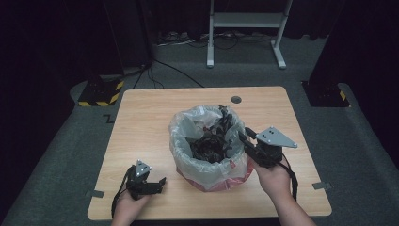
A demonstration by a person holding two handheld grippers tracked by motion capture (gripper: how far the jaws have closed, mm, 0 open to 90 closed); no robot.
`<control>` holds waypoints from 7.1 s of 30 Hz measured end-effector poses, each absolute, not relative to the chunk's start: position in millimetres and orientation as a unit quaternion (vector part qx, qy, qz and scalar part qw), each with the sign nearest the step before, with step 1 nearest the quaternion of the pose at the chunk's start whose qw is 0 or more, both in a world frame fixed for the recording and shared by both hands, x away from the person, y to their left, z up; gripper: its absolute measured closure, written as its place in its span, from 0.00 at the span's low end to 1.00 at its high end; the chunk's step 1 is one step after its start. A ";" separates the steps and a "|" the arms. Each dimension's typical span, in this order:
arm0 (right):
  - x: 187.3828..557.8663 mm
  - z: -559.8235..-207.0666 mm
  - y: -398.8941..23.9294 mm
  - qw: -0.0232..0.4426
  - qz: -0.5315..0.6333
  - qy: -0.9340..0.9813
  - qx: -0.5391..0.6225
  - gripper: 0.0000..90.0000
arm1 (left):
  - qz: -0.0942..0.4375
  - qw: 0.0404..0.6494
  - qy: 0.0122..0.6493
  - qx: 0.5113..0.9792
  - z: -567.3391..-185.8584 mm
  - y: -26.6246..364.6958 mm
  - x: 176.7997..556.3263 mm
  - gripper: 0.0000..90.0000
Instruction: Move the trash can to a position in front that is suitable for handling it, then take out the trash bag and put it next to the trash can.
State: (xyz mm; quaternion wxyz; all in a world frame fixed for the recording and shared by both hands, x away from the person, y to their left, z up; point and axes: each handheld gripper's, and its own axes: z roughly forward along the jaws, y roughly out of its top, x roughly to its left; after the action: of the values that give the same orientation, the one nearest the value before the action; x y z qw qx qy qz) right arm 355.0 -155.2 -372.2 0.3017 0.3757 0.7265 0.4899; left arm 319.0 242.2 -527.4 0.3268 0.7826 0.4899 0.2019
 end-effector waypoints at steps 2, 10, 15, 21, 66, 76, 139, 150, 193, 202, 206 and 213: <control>354.0 -372.1 -154.7 0.304 0.489 0.727 0.375 0.76 | 0.202 0.327 0.490 0.783 -527.4 242.2 319.0 0.08; 348.0 -365.1 -170.3 0.333 0.498 0.707 0.377 0.67 | 0.202 0.327 0.490 0.783 -527.4 242.2 319.0 0.08; 347.8 -372.7 -186.1 0.346 0.503 0.692 0.386 0.62 | 0.202 0.326 0.490 0.783 -527.4 242.2 319.0 0.08; 349.3 -402.5 -204.0 0.359 0.495 0.678 0.409 0.58 | 0.202 0.327 0.490 0.783 -527.4 242.2 319.0 0.08; 323.3 -464.7 -235.0 0.407 0.530 0.628 0.400 0.45 | 0.311 0.524 0.424 0.670 -467.3 241.8 283.1 0.13; 312.7 -439.3 -236.7 0.415 0.560 0.600 0.392 0.50 | 0.370 0.568 0.422 0.602 -442.3 234.6 267.2 0.08; 345.9 -392.6 -156.3 0.345 0.550 0.662 0.376 0.83 | 0.319 0.582 0.450 0.598 -398.3 169.3 312.9 1.00; 341.8 -389.8 -156.5 0.373 0.548 0.649 0.372 1.00 | 0.339 0.597 0.433 0.585 -393.3 164.5 305.3 1.00; 268.0 -361.3 -46.3 0.384 0.653 0.602 0.253 1.00 | 0.324 0.625 0.421 0.572 -394.9 177.8 275.1 1.00; 270.2 -376.3 -22.6 0.403 0.644 0.612 0.220 1.00 | 0.318 0.623 0.424 0.575 -400.2 182.6 275.0 1.00; 291.2 -373.4 -30.7 0.394 0.638 0.615 0.241 1.00 | 0.313 0.624 0.422 0.579 -400.8 179.9 276.4 1.00; 279.4 -376.0 -19.7 0.383 0.641 0.629 0.214 1.00 | 0.305 0.625 0.423 0.581 -404.6 178.0 276.9 1.00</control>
State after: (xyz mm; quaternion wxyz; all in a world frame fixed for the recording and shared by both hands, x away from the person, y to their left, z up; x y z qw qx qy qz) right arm 279.4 -19.7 -376.0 0.3834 0.2138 0.6291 0.6415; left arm 276.9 178.0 -404.6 0.6251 0.5810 0.4226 0.3051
